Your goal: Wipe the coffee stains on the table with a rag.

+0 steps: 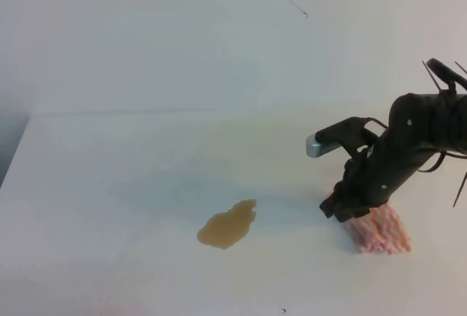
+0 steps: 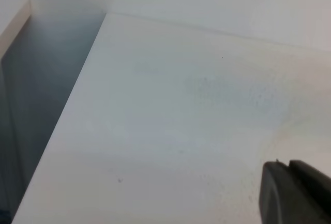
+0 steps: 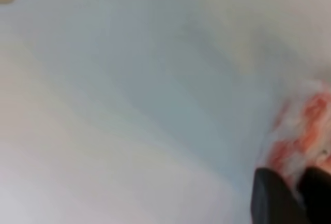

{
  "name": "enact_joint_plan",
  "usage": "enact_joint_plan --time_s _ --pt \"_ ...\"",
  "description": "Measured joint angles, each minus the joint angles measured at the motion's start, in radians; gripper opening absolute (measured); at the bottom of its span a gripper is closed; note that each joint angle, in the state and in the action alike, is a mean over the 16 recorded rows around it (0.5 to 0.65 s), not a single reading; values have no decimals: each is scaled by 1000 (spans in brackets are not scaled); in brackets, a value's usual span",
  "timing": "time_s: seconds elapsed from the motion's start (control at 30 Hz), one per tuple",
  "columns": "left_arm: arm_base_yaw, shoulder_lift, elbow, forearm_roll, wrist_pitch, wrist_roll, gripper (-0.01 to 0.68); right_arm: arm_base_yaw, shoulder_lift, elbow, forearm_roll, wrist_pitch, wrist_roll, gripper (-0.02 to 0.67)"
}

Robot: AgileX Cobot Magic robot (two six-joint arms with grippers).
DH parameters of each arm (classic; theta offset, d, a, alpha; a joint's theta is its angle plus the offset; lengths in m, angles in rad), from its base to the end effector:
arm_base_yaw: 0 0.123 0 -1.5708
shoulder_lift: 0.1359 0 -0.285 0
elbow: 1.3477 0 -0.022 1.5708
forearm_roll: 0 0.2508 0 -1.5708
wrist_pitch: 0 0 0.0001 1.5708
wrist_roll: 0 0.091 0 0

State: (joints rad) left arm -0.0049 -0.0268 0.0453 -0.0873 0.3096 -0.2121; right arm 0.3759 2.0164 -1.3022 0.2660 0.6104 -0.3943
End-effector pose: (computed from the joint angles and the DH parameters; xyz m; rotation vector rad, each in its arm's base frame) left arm 0.0537 -0.0027 0.1715 -0.2441 1.8004 -0.2371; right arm 0.3701 0.1608 0.1473 -0.7963 2.6816 0.2606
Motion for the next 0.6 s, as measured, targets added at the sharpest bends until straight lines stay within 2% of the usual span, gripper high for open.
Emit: enact_joint_plan --time_s 0.33,0.6 --pt "0 0 0 0 0 0 1 0 2 -119 87 91 -44 114" --pt "0 0 0 0 0 0 1 0 1 -162 5 187 -26 220"
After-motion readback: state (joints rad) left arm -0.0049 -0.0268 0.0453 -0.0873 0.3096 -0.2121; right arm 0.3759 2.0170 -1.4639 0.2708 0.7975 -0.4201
